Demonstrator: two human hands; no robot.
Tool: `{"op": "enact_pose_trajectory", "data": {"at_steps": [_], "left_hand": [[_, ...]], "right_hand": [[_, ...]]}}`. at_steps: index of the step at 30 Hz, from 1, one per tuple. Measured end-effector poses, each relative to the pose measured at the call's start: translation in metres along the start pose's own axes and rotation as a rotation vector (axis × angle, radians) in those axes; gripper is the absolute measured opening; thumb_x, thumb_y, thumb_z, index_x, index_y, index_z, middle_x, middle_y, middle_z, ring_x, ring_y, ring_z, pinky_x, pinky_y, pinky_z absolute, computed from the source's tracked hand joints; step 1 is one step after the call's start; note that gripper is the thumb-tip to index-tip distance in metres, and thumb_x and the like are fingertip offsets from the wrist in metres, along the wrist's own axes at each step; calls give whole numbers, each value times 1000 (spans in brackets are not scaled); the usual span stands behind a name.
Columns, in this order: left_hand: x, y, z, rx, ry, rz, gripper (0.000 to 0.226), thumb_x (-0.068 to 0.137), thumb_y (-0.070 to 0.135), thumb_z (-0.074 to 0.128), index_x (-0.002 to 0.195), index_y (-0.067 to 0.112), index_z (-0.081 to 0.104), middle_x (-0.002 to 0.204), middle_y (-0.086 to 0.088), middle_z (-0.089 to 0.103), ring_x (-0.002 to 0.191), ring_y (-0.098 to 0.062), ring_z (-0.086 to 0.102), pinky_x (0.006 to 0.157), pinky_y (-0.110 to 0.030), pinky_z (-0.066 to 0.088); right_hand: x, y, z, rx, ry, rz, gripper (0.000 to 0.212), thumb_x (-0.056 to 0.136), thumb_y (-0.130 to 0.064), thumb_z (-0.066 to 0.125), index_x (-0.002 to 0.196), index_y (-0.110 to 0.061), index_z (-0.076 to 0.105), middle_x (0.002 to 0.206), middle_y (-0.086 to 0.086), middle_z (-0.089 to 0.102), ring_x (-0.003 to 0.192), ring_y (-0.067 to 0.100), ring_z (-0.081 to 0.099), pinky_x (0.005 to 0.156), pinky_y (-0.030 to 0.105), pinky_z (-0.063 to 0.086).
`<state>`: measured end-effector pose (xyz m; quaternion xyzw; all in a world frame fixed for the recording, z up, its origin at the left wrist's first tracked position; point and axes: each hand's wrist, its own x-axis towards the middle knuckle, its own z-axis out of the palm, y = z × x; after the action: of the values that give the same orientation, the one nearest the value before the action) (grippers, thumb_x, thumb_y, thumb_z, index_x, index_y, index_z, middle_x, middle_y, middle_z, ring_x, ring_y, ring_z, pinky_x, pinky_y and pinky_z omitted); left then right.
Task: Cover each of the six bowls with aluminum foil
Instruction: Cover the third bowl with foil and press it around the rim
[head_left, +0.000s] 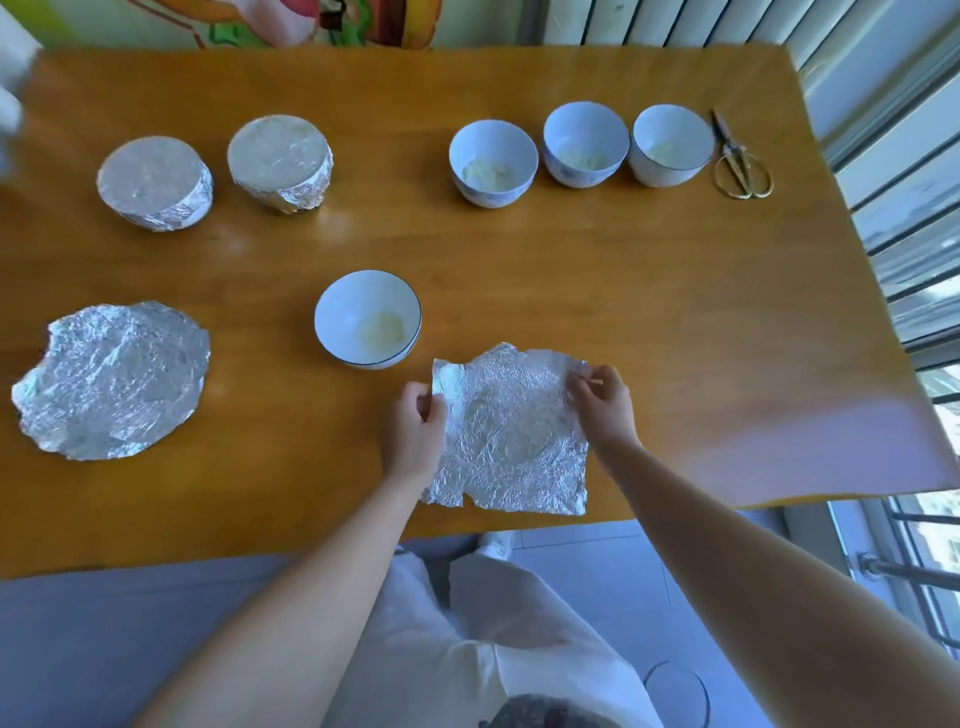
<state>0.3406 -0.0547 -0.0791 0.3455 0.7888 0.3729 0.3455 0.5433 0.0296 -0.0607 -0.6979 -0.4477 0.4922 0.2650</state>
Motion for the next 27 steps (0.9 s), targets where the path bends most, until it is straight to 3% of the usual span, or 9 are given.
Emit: {"op": "enact_pose_trajectory", "data": {"at_steps": [2,4,8,11,13,16,19,22,27], "left_hand": [[0,20,1,-80,6,92,18,96,16,53,79,18,50,62,9,42,56,-11,36,58,-31,28],[6,37,-4,-138,62,141,12,94,23,51,84,16,51,65,9,44,61,-11,39,60,-32,31],[32,54,-35,-159,216,192,14,93,32,50,91,18,52,77,-1,60,74,-22,59,68,-36,43],[53,48,-63,-124,282,164,17,96,32,52,96,16,56,89,-7,68,89,-32,67,73,-40,49],[66,40,-82,-85,345,144,30,93,37,49,101,10,60,94,-11,72,90,-32,68,74,-44,52],[83,33,-107,-33,398,112,41,92,41,44,107,6,60,97,-12,73,87,-33,67,75,-47,52],[100,22,-123,22,412,94,35,98,37,47,109,7,59,94,-10,73,82,-33,67,69,-47,53],[117,13,-133,68,394,87,22,102,26,51,108,7,59,86,-7,70,73,-31,64,61,-44,50],[135,3,-135,94,327,54,18,100,22,53,105,6,61,70,-1,57,61,-23,47,55,-34,30]], "right_hand": [[1,-10,-6,102,14,7,11,93,-19,62,95,-12,53,80,2,63,66,13,55,63,28,45],[3,-23,-7,167,-20,5,18,92,-22,66,98,-10,55,80,1,60,66,10,52,60,24,43],[7,-51,10,98,-200,1,28,87,-27,72,73,-15,51,58,-6,34,53,10,30,56,26,27],[6,-73,37,101,-270,-6,33,90,-25,69,66,-18,47,50,-12,33,47,7,30,52,22,28],[5,-89,63,94,-242,-29,31,93,-23,65,68,-16,49,52,-9,38,43,4,34,48,20,33],[6,-109,107,7,-153,-114,29,92,-30,60,69,-18,49,55,-5,47,52,14,42,55,31,37],[6,-122,137,-157,-70,-202,28,95,-30,55,72,-18,44,61,-5,46,58,17,39,55,32,30],[6,-126,155,-232,1,-243,23,96,-30,54,83,-12,51,65,-1,50,63,22,42,58,34,32],[7,-117,169,-303,95,-262,20,96,-30,54,83,-16,50,69,2,53,67,28,42,57,34,30]]}}
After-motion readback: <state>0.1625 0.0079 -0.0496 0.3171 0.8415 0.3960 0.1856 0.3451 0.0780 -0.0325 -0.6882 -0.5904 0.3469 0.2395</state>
